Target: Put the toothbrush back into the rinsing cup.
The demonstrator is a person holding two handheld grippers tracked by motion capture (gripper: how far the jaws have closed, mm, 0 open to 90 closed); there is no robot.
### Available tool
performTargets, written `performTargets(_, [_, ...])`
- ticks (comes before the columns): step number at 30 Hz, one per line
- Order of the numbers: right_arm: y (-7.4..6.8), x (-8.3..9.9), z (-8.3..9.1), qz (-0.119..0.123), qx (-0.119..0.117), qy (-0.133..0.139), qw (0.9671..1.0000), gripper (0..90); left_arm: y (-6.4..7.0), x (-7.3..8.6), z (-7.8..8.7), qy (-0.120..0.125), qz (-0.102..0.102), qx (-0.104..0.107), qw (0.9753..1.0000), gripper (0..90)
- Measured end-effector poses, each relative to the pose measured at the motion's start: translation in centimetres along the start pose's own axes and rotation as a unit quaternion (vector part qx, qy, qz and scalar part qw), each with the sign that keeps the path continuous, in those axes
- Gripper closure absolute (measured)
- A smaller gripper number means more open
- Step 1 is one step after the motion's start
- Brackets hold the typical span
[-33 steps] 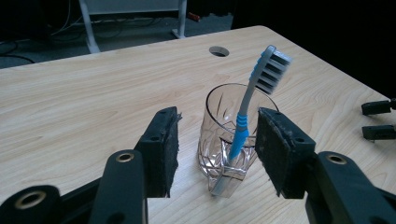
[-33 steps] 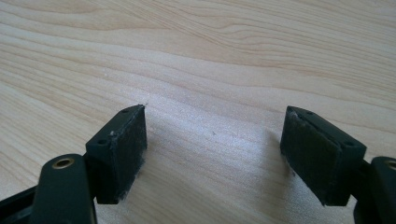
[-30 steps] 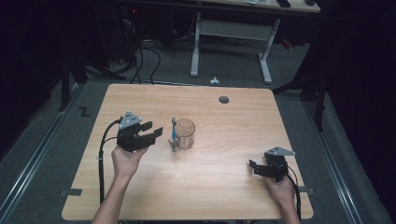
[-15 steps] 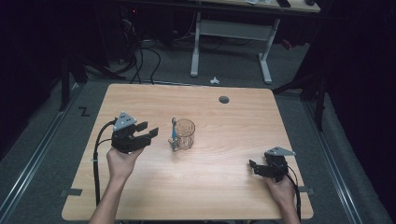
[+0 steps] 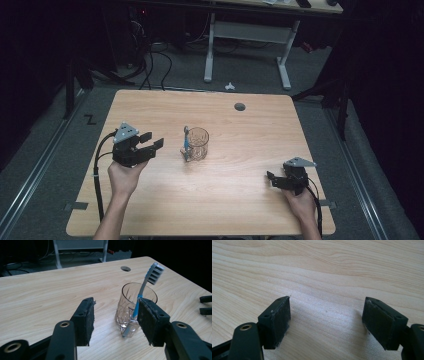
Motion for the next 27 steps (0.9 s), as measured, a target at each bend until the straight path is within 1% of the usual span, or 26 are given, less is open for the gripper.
performTargets(6, [0.0, 0.0, 0.0, 0.000, 0.000, 0.000, 1.0000, 22.9, -0.5, 0.4, 0.5, 0.000, 0.007, -0.004, 1.0000, 47.3])
performTargets(10, [0.0, 0.0, 0.0, 0.000, 0.000, 0.000, 1.0000, 22.9, -0.6, 0.5, 0.6, -0.002, 0.004, -0.008, 1.0000, 47.1])
performTargets(20, [0.0, 0.0, 0.0, 0.000, 0.000, 0.000, 1.0000, 22.9, -0.9, 1.2, 1.0, -0.004, 0.006, -0.014, 0.9999, 46.8])
performTargets(27, [0.0, 0.0, 0.0, 0.000, 0.000, 0.000, 1.0000, 22.9, -1.0, 1.7, 1.1, -0.010, 0.003, -0.021, 0.9997, 46.2])
Point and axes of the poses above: each handheld gripper's, and its own axes: z roughly backward along the jaws, x roughly out of its underside, y roughly to its right, the point moved 1 cm from there along -z, roughly forward along the jaws, and after that the axes turned 15 degrees about -x, right-handed, at the moved point
